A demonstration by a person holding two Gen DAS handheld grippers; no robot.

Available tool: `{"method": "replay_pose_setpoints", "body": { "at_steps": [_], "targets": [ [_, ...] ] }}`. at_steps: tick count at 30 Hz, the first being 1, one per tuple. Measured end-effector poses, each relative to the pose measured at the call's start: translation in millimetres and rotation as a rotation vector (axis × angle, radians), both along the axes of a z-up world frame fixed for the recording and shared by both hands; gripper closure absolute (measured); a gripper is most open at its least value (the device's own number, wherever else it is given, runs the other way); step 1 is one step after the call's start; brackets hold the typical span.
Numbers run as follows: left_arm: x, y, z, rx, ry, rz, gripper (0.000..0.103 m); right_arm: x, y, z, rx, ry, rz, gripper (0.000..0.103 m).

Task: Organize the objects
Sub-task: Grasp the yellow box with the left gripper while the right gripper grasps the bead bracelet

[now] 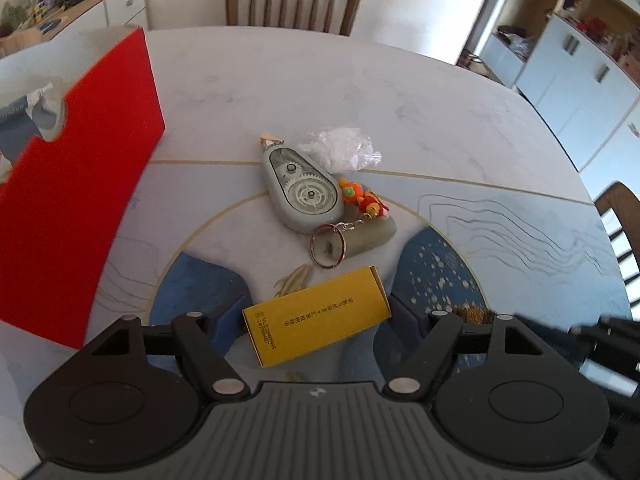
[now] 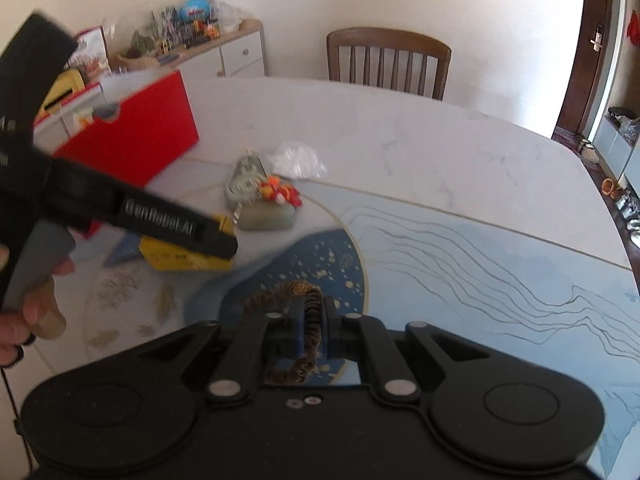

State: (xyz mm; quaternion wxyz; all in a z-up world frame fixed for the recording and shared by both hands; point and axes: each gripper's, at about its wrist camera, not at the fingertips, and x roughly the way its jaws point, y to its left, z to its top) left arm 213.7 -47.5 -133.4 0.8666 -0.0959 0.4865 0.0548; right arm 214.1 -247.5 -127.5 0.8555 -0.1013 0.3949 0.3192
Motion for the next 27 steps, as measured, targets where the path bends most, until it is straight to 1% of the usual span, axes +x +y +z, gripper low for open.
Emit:
{"method": "replay_pose_setpoints", "body": {
  "at_steps": [3, 10, 13, 15, 16, 17, 19, 21, 23, 24, 27],
  "targets": [
    [-8, -1, 10, 0.023, -0.003, -0.039, 0.027, -5, 0, 12, 0.023, -0.012, 0.004, 0.097],
    [-30, 11, 37, 0.006, -0.049, -0.108, 0.027, -20, 3, 40, 0.053, -0.045, -0.003, 0.099],
    [-37, 18, 46, 0.012, -0.07, -0.128, 0.027, -25, 5, 47, 0.041, -0.068, 0.009, 0.099],
    [-42, 22, 49, 0.022, -0.083, -0.142, 0.027, -24, 6, 46, 0.008, -0.065, 0.036, 0.098],
    [-45, 24, 51, 0.026, -0.086, -0.149, 0.027, -23, 4, 44, -0.009, -0.066, 0.024, 0.098],
    [-47, 26, 52, 0.028, -0.088, -0.156, 0.027, -22, 3, 41, -0.022, -0.063, 0.016, 0.097],
    [-52, 31, 52, 0.027, -0.087, -0.163, 0.027, -22, 1, 33, -0.051, -0.041, 0.013, 0.089],
    [-55, 35, 51, 0.021, -0.076, -0.161, 0.027, -21, -2, 24, -0.07, -0.031, -0.004, 0.071],
    [-59, 39, 50, 0.022, -0.066, -0.157, 0.027, -17, -7, 15, -0.079, -0.019, -0.039, 0.063],
    [-61, 41, 49, 0.024, -0.063, -0.157, 0.027, -14, -11, 12, -0.08, -0.012, -0.054, 0.059],
    [-64, 43, 48, 0.03, -0.056, -0.157, 0.027, -2, -21, -4, -0.073, 0.039, -0.103, 0.057]
  ]
}}
